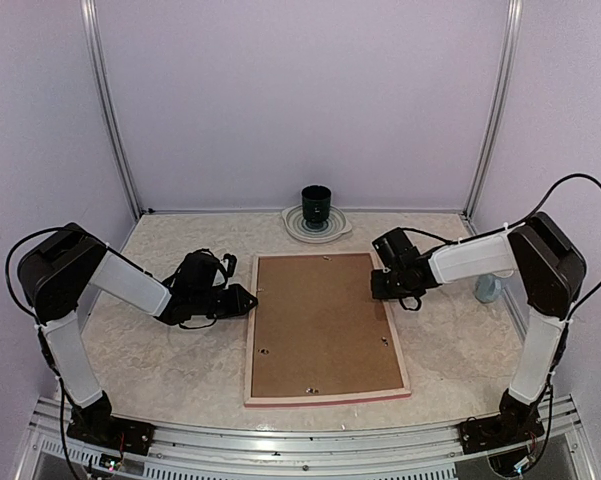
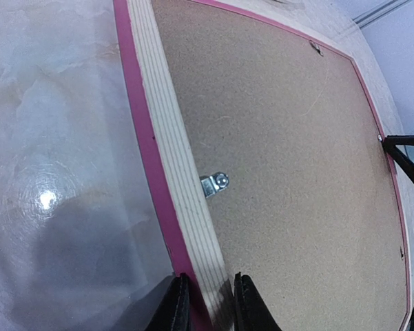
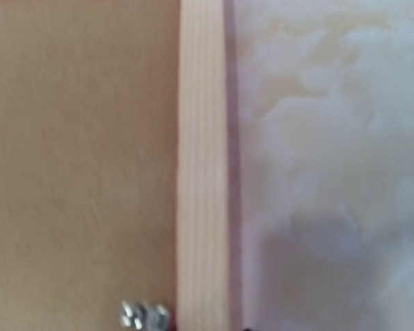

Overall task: Put the photo into the frame
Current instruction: Press the fastener onto the backboard, then hold the photo frame at the center of the board.

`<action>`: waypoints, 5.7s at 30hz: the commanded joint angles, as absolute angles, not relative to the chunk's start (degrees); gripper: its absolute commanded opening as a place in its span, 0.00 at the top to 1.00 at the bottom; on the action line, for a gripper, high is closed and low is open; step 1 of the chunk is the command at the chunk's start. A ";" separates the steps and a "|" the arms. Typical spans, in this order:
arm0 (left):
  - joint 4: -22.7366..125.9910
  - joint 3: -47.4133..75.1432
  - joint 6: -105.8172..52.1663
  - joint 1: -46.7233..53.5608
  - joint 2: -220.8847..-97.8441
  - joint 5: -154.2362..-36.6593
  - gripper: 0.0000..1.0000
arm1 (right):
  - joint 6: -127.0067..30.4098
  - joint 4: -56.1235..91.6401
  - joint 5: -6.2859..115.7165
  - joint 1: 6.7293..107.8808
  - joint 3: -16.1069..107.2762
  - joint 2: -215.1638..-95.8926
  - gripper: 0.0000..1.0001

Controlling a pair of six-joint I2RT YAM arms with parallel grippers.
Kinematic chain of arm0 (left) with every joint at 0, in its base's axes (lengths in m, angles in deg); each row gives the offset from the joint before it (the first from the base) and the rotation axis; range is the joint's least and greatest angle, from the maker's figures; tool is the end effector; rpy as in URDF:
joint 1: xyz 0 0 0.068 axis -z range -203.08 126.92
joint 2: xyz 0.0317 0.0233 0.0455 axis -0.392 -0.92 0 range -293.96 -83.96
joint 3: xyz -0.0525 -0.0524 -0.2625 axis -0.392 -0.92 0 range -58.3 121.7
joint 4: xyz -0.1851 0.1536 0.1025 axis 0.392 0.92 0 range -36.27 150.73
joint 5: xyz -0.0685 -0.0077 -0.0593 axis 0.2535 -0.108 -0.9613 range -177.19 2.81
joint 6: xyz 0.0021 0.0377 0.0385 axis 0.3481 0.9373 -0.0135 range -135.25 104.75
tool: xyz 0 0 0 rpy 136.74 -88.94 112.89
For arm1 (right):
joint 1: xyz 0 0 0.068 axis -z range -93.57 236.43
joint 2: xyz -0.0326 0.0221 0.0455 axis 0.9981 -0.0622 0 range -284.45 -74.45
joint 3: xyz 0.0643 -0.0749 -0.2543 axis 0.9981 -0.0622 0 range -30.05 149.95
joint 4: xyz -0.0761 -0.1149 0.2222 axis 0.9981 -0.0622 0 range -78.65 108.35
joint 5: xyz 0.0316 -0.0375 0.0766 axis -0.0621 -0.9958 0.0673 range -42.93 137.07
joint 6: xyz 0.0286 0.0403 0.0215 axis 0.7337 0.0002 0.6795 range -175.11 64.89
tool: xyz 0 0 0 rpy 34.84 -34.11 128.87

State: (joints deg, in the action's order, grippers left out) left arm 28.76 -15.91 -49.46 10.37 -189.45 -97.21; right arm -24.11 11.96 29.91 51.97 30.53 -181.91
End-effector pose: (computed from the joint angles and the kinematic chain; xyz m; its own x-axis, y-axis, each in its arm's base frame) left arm 0.2807 -0.1930 0.1092 -0.7954 -0.1381 -0.5901 0.2537 0.8084 -0.5311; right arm 0.3152 0.2037 0.1409 -0.7700 0.0684 -0.6343 0.0016 0.9944 0.1053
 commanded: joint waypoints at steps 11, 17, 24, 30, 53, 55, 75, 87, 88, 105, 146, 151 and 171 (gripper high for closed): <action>34.46 -17.33 -47.50 9.99 -190.34 -97.42 0.76 | -28.13 -2.56 37.34 51.80 37.58 -169.47 0.42; 31.93 -19.94 -47.68 8.99 -186.75 -97.73 0.62 | -27.62 -2.54 41.38 51.79 34.00 -167.00 0.34; 29.08 -22.82 -47.68 7.69 -182.15 -98.05 0.50 | -27.58 -2.04 46.88 51.63 28.40 -165.62 0.30; 29.03 -22.47 -47.50 7.59 -182.34 -98.84 0.42 | -28.50 -3.23 48.91 51.19 23.99 -164.67 0.27; 28.68 -22.09 -47.59 7.68 -183.70 -100.65 0.28 | -27.88 -7.17 50.63 47.14 16.36 -160.87 0.28; 28.45 -22.09 -47.59 7.68 -183.71 -100.99 0.28 | -27.81 -7.06 50.24 47.20 16.18 -160.89 0.30; 28.33 -21.13 -47.60 9.15 -185.29 -101.97 0.01 | -27.46 -3.90 50.47 47.15 15.13 -163.31 0.53; 28.42 -21.04 -47.52 9.26 -185.56 -101.83 0.01 | -27.01 -2.48 50.30 47.21 14.79 -164.80 0.60; 28.44 -20.97 -47.50 9.26 -185.56 -101.82 0.01 | -26.97 -2.55 50.14 47.22 14.73 -164.74 0.62; 28.68 -20.95 -47.28 9.26 -185.47 -101.77 0.01 | -27.34 -1.80 49.62 47.15 13.00 -166.43 0.71; 48.38 2.34 -34.67 20.39 -182.31 -80.28 0.01 | -31.00 -11.66 43.78 47.15 18.10 -165.81 0.66; 50.63 11.57 -34.17 21.28 -192.61 -84.22 0.01 | -31.11 -11.27 43.90 47.15 18.40 -165.81 0.66; 50.63 32.59 -53.86 15.08 -213.08 -97.22 0.01 | -30.74 -9.55 44.81 47.06 18.72 -165.99 0.66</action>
State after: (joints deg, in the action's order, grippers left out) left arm 50.53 28.98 -48.79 15.53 -208.99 -93.75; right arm -30.43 -7.95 44.51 47.43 18.70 -165.36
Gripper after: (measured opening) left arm 0.989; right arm 0.347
